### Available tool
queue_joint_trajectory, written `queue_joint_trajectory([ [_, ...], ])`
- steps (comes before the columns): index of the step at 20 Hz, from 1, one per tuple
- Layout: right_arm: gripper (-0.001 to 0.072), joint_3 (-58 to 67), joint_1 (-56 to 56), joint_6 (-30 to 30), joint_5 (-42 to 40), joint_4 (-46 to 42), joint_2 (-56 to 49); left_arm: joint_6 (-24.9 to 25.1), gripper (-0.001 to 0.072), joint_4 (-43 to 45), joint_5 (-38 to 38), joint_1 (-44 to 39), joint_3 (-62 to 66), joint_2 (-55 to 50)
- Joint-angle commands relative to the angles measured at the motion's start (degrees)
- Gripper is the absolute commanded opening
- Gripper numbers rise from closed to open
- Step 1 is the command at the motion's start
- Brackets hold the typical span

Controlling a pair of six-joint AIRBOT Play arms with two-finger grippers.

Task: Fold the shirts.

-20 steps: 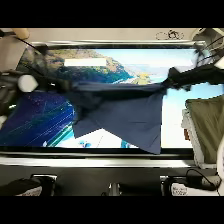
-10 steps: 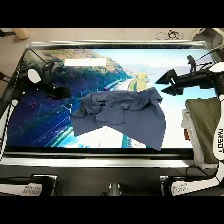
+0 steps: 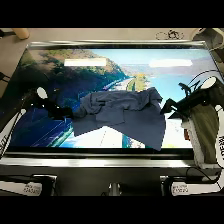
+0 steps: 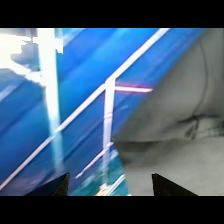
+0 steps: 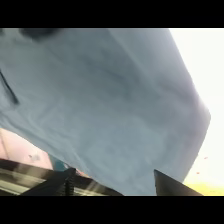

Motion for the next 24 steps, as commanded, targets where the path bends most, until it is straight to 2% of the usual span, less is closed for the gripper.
queue_joint_trajectory([
  [1,0.0495,-4.52,-0.02,-0.76,-0.46,-3.21,0.52,1.7,0.0595,-4.96,2.27,-0.79,-2.16,-0.31],
  [3,0.0511,-7.04,-0.04,-0.74,-0.61,-5.46,0.66,2.95,0.0565,-7.72,2.91,-1.77,-2.19,-0.48],
  [6,0.0553,-14.21,-0.02,-0.24,-2.47,-8.11,2.43,2.99,0.0138,-8.83,4.79,-3.3,-2.19,-0.98],
  [7,0.0558,-17.35,0.04,-0.24,-3.85,-7.91,3.52,3.08,0.0031,-8.83,5.2,-3.56,-2.12,-0.94],
  [10,0.057,-25.51,0.02,-0.26,-9.42,-7.32,5.77,4.48,0.0029,-8.85,4.13,-3.61,-2.05,-0.13],
  [13,0.0568,-30.29,0.17,-2.45,-13.88,2.25,5.75,4.59,0.003,-8.85,3.37,-3.61,-2.03,2.47],
  [14,0.0546,-30.95,1.03,-2.64,-15.5,4.72,5.75,4.59,0.0029,-8.85,3.39,-3.61,-2.03,3.74],
  [15,0.0454,-31.04,2.6,-2.43,-16.76,5.38,5.75,4.59,0.0029,-8.85,3.39,-3.61,-2.03,5.14],
  [16,0.0305,-31.01,4.61,-2.43,-18.16,6.38,5.77,4.59,0.0029,-8.83,3.39,-3.58,-1.99,6.58],
  [17,0.0048,-30.53,6.54,-2.99,-19.04,7.63,5.84,4.61,0.0029,-8.83,3.26,-3.48,-1.68,8.33],
  [18,0.0021,-28.83,7.65,-3.19,-17.73,7.96,6.34,4.66,0.0029,-8.81,2.93,-3.32,-0.85,10.32],
  [20,0.002,-21.51,7.78,-4.5,-15.45,8.02,10.99,6.25,0.0028,-8.81,3.21,-2.84,3.61,16.65],
  [22,0.002,-8.24,7.76,-7.28,-15.45,6.08,19.65,6.86,0.0028,-8.61,3.69,-1.86,13.05,25.14],
  [24,0.0021,9.05,7.78,-7.65,-17.97,2.58,29.64,5.07,0.0028,-7.87,6.8,0.5,26.38,34.34],
])
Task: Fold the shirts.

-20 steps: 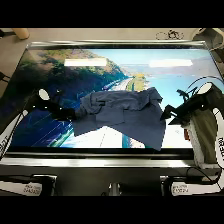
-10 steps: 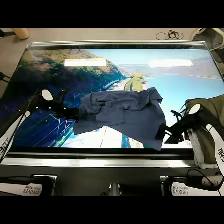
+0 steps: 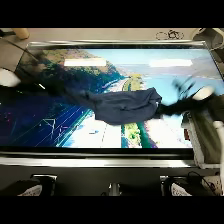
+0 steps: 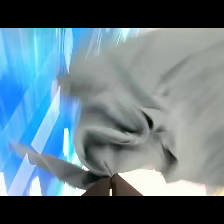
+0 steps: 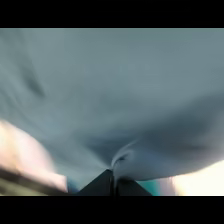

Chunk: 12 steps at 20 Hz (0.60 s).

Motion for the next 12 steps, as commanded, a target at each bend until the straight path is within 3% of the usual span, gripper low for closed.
queue_joint_trajectory([
  [1,0.0021,24.81,0.5,-1.84,-4.31,-5.42,15.12,-2.36,0.0028,3.08,6.36,3.37,18.82,14.67],
  [2,0.0021,30.58,0.5,-1.64,-7.72,-8.55,19.47,-5.09,0.0028,6.12,9.99,4.57,23.61,18.43],
  [4,0.0021,37.31,0.48,5.07,-14.56,-14.67,27.61,-10.14,0.0028,9.22,15.96,6.16,28.79,25.51],
  [6,0.0021,37.97,0.5,9.62,-17.64,-17.84,33.48,-10.32,0.0027,9.01,18.1,6.34,28.85,30.75],
  [8,0.0021,37.97,0.5,12.37,-14.86,-18.25,34.88,-13.2,0.0027,12.83,15.43,6.34,28.85,32.26],
  [12,0.0021,37.97,0.5,12.37,-7.5,-19.69,30.29,-13.14,0.0028,22.32,12.52,6.32,28.81,29.46],
])
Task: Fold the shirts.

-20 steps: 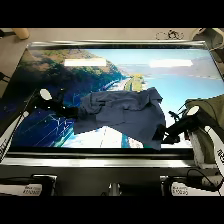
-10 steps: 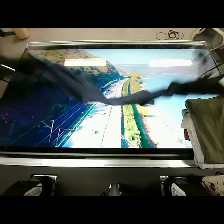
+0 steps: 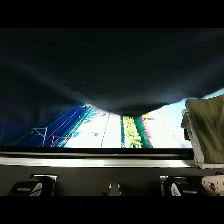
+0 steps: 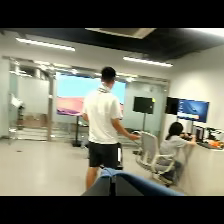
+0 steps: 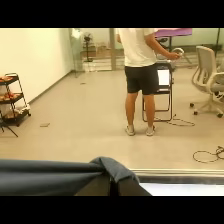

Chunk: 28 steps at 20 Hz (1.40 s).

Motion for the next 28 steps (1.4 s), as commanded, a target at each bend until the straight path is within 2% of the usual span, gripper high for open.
queue_joint_trajectory([
  [1,0.0021,1.05,0.02,1.84,5.18,-2.54,-2.86,-0.63,0.0028,7.89,-2.08,0.22,0.74,-1.84],
  [4,0.0021,1.05,0.02,0.85,11.89,-2.4,-11.65,4.02,0.0028,8.09,-4.98,0.24,-2.14,-7.96],
  [9,0.0021,0.98,0.2,0.09,19.82,-2.1,-34.07,4.26,0.0028,8.11,-4.48,0.26,-11.17,-24.2],
  [12,0.0021,1.01,0.17,0.63,14.71,-1.16,-48.57,4.37,0.0028,8.04,0.61,0.66,-13.64,-36.87],
  [14,0.0021,1.01,0.17,4.26,10.69,1.51,-55.8,4.17,0.0029,6.23,3.1,0.94,-13.64,-44.0],
  [16,0.0022,1.01,0.17,6.99,10.19,4.87,-60.87,4.2,0.003,1.6,1.86,0.79,-13.64,-49.62],
  [21,0.0022,1.01,0.2,7.45,12.09,11.08,-67.04,4.22,0.0033,-5.75,-7.48,-1.64,-13.64,-58.84],
  [22,0.0024,1.01,0.17,7.43,11.76,11.15,-67.1,4.24,0.0092,-5.73,-9.25,-2.29,-13.64,-59.69],
  [23,0.0088,1.05,0.17,7.39,10.56,11.21,-66.95,4.26,0.0313,-5.68,-10.73,-2.67,-13.62,-60.11],
  [24,0.0295,1.07,-0.02,7.21,10.91,11.17,-66.31,4.28,0.0543,-5.49,-12.48,-2.6,-13.51,-60.06],
  [25,0.0497,1.05,-0.68,4.76,12.31,10.75,-65.18,4.46,0.0616,-4.55,-15.5,-1.92,-12.98,-60.02],
  [26,0.0551,1.05,-1.64,2.38,14.62,9.07,-64.02,5.25,0.0615,-4.15,-19.58,-0.7,-12.81,-59.84],
  [28,0.0537,1.01,-4.15,2.25,22.58,2.91,-62.82,5.31,0.0594,-4.35,-27.54,1.95,-14.34,-59.82],
])
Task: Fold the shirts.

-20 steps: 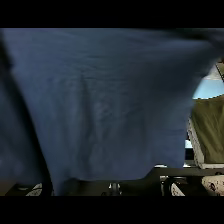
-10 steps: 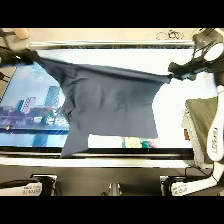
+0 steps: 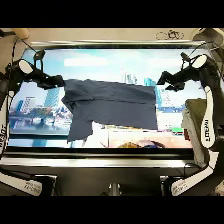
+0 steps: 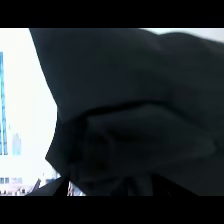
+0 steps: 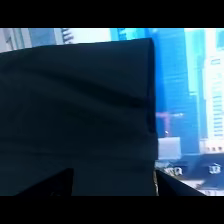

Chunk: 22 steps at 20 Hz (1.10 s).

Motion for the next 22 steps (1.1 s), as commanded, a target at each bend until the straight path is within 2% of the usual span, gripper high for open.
queue_joint_trajectory([
  [1,0.0517,-0.94,-3.72,-2.21,11.8,-5.86,1.11,0.68,0.059,-1.38,-12.98,2.8,-3.3,-0.52],
  [2,0.0516,-3.15,-4.9,-2.69,14.08,-5.31,1.14,1.14,0.0469,-3.39,-13.75,2.95,-7.28,-0.24],
  [3,0.0515,-6.34,-5.66,-3.32,15.69,-4.48,1.14,2.36,0.0442,-6.36,-13.38,2.58,-12.02,0.07],
  [6,0.05,-14.73,-5.38,-5.81,14.73,-1.95,1.14,7.06,0.0444,-14.25,-5.88,-0.13,-22.84,0.15],
  [9,0.0501,-17.53,-5.09,-5.79,12.13,-0.07,1.14,6.71,0.0451,-14.69,2.05,-2.56,-25.24,0.11],
  [12,0.0515,-18.03,-5.11,-5.77,10.84,-1.86,1.14,6.56,0.0433,-16.61,4.35,-4.0,-25.18,0.02],
  [13,0.0598,-19.19,-5.11,-5.77,10.14,-2.12,1.14,6.58,0.0303,-16.61,4.33,-4.44,-25.16,0.0],
  [14,0.0614,-20.83,-5.09,-5.77,9.4,-1.9,1.11,6.6,0.0074,-16.68,4.02,-4.46,-25.16,0.07],
  [15,0.0612,-23.04,-5.09,-5.81,8.15,-0.76,1.11,6.86,0.003,-16.81,3.65,-4.44,-25.14,0.2],
  [19,0.0595,-29.92,-5.05,-7.1,2.38,6.84,1.07,7.69,0.003,-16.76,3.21,-4.33,-25.09,2.14],
  [22,0.0555,-32.96,-3.69,-8.41,2.51,7.74,1.07,7.72,0.003,-16.74,2.69,-4.31,-25.09,3.67],
])
